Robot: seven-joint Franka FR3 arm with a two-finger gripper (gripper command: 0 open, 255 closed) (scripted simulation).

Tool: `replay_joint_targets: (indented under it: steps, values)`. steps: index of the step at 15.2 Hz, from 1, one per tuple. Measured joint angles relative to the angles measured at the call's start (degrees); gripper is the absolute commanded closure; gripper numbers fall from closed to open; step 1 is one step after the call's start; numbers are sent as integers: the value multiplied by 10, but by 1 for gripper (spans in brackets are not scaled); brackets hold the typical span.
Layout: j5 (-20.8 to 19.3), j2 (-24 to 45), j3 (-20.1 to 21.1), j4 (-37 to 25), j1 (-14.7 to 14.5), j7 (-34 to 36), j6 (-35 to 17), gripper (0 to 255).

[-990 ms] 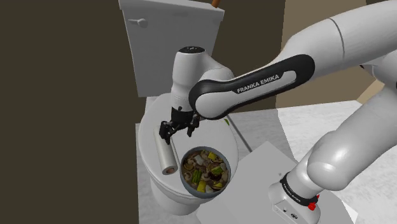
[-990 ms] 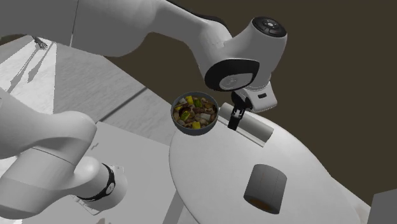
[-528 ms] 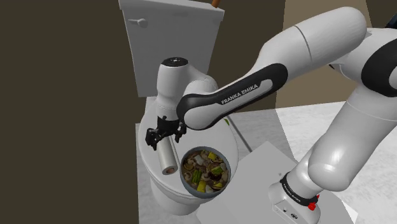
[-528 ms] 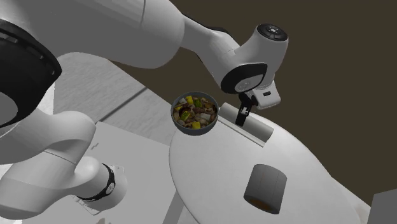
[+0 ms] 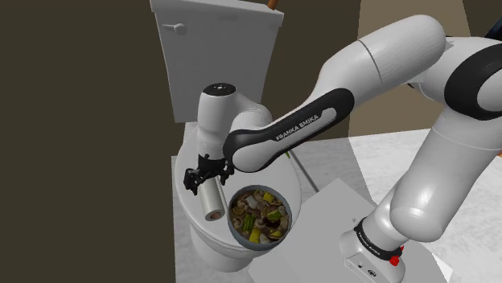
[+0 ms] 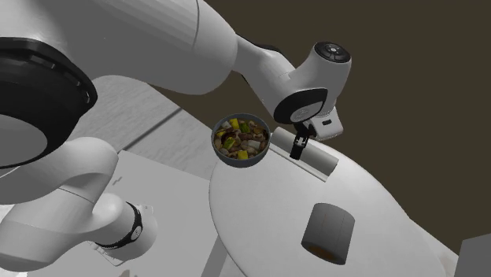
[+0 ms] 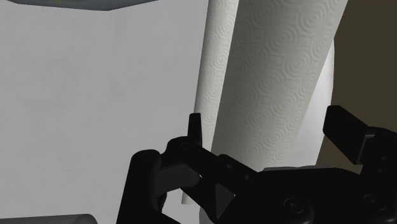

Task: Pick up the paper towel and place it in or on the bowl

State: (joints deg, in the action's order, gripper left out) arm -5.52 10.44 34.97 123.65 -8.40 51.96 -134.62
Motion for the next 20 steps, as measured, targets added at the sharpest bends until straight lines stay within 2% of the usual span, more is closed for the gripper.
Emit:
replay_joint_targets:
  steps: [3, 4, 14, 20]
  values:
    - [0, 0, 0, 0, 0, 0, 0, 0]
    - [0, 0, 0, 0, 0, 0, 0, 255]
    - [0, -1, 0, -1, 0, 0, 0, 255]
    - [22, -26, 6, -12, 6, -14, 33, 255]
